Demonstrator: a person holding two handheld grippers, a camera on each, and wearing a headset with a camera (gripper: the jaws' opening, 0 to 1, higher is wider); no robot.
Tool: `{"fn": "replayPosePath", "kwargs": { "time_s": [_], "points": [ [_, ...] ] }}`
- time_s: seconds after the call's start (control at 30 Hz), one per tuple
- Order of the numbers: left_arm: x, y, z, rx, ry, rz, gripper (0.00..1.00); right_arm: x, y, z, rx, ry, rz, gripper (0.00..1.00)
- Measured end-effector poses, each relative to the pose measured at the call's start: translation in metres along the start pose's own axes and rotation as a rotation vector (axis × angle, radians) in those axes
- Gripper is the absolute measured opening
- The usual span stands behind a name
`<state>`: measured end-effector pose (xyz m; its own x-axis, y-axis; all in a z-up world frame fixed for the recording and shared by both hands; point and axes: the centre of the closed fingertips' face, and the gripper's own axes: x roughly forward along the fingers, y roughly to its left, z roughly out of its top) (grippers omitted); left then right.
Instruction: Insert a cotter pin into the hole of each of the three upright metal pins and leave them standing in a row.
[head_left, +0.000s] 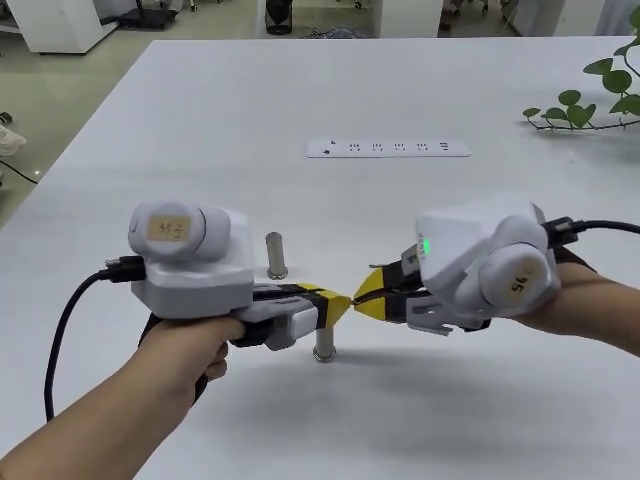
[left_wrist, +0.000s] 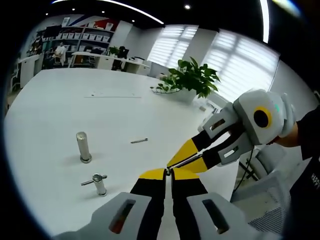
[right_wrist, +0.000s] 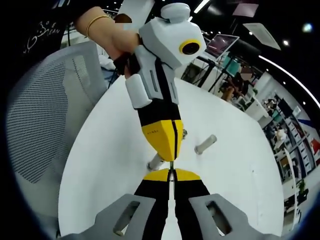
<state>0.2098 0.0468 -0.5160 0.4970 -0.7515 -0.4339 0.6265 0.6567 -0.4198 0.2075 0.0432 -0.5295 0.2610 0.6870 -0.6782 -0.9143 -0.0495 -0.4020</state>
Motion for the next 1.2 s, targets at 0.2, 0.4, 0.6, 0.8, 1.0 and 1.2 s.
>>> {"fn": "replayPosePath", "kwargs": {
  "time_s": [0.2, 0.4, 0.6, 0.8, 1.0, 1.2],
  "points": [
    [-0.0002, 0.0006, -0.0003, -0.023, -0.011, -0.005, 0.00, 0.0001, -0.0001, -0.0002, 0.002, 0.000, 0.000, 0.00],
    [0.0005, 0.0014, 0.0000, -0.004, -0.023, -0.017, 0.00, 0.0005, 0.0003, -0.0007, 0.029, -0.006, 0.003, 0.00],
    [0.0000, 0.0016, 0.0038, 0.021, -0.043, -0.026, 0.00, 0.0011, -0.0009, -0.0017, 0.081, -0.010, 0.003, 0.00],
    [-0.0026, 0.0012, 0.0055, 0.053, -0.051, -0.033, 0.00, 0.0022, -0.0016, -0.0013, 0.145, -0.037, 0.002, 0.00],
    [-0.0033, 0.0017, 0.0042, 0.107, -0.047, -0.044, 0.00, 0.0028, 0.0005, -0.0019, 0.255, -0.061, 0.026, 0.00],
    [-0.0058, 0.0047, -0.0009, 0.158, -0.041, -0.037, 0.00, 0.0033, 0.0040, -0.0060, 0.391, -0.087, 0.059, 0.05]
  ]
}}
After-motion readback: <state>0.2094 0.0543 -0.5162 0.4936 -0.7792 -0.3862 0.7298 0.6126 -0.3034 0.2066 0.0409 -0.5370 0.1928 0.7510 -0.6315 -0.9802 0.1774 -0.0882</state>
